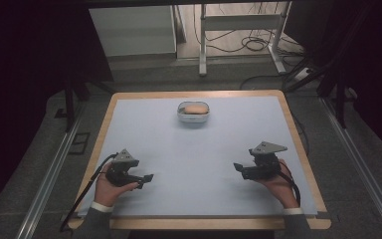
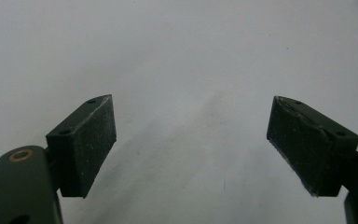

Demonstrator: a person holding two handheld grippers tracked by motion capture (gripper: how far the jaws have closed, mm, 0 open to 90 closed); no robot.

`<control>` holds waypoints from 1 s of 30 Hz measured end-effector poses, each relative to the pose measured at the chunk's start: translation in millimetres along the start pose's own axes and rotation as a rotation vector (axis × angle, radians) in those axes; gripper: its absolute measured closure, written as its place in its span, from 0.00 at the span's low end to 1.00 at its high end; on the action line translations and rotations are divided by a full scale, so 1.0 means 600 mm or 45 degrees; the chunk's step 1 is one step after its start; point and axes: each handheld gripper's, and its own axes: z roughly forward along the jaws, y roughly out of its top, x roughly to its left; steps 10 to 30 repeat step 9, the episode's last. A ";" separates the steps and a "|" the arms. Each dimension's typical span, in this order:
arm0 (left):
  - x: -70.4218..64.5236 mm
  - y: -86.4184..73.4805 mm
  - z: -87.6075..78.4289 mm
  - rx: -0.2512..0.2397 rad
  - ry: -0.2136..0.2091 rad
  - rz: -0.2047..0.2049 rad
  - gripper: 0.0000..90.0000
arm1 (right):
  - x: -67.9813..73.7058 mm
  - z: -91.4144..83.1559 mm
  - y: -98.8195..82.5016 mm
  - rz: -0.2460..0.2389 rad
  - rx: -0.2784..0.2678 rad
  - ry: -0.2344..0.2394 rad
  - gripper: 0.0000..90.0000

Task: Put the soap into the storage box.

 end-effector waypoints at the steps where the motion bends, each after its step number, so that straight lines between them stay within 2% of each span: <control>1: 0.000 0.000 0.000 0.000 0.000 0.002 0.18 | 0.000 0.000 -0.001 -0.001 -0.003 -0.003 0.22; 9: -0.001 -0.005 0.001 0.012 0.008 -0.011 0.17 | -0.006 -0.005 -0.003 0.021 -0.037 -0.011 0.22; 30: -0.001 -0.005 0.001 0.012 0.008 -0.011 0.17 | -0.006 -0.005 -0.003 0.021 -0.037 -0.011 0.22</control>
